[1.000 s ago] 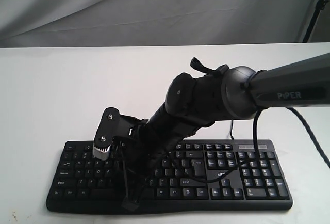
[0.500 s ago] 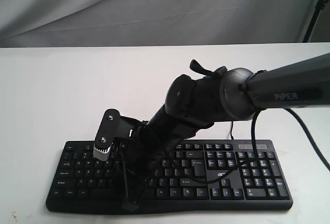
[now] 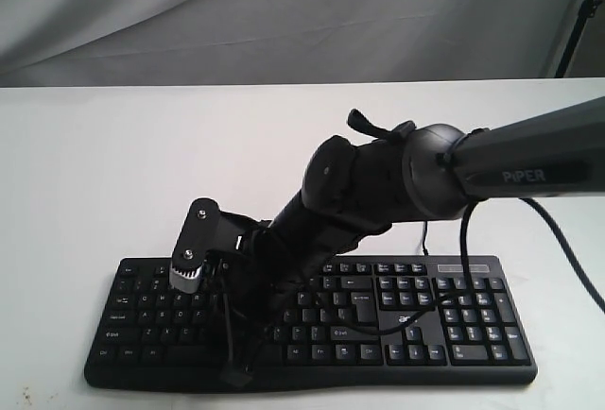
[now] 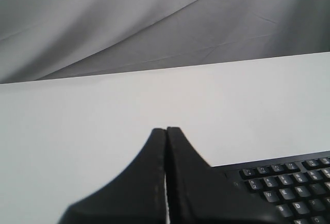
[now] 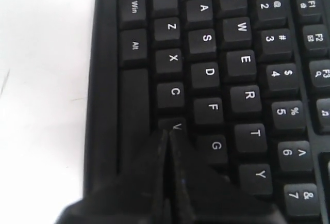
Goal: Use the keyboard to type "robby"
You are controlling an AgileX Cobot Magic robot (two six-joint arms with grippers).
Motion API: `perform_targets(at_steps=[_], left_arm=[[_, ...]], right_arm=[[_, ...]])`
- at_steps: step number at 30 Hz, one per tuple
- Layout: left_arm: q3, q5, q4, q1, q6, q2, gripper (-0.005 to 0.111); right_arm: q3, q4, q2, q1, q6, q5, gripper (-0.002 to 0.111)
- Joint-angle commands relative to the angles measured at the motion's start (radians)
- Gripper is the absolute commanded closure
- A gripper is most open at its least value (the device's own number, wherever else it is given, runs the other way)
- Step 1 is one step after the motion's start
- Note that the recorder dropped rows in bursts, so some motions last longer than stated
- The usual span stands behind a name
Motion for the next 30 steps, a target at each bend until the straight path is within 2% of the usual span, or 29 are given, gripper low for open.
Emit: perform_targets(at_steps=[1, 13, 30], left_arm=[[0.004, -0.006, 0.005, -0.006, -0.003, -0.003, 0.107], [0.004, -0.006, 0.005, -0.006, -0.003, -0.003, 0.107], [0.004, -0.006, 0.005, -0.006, -0.003, -0.003, 0.107]], right_arm=[[-0.005, -0.042, -0.042, 0.001, 0.023, 0.003, 0.108], [-0.005, -0.059, -0.125, 0.001, 0.054, -0.009, 0.108], [-0.005, -0.045, -0.051, 0.001, 0.054, 0.000, 0.108]])
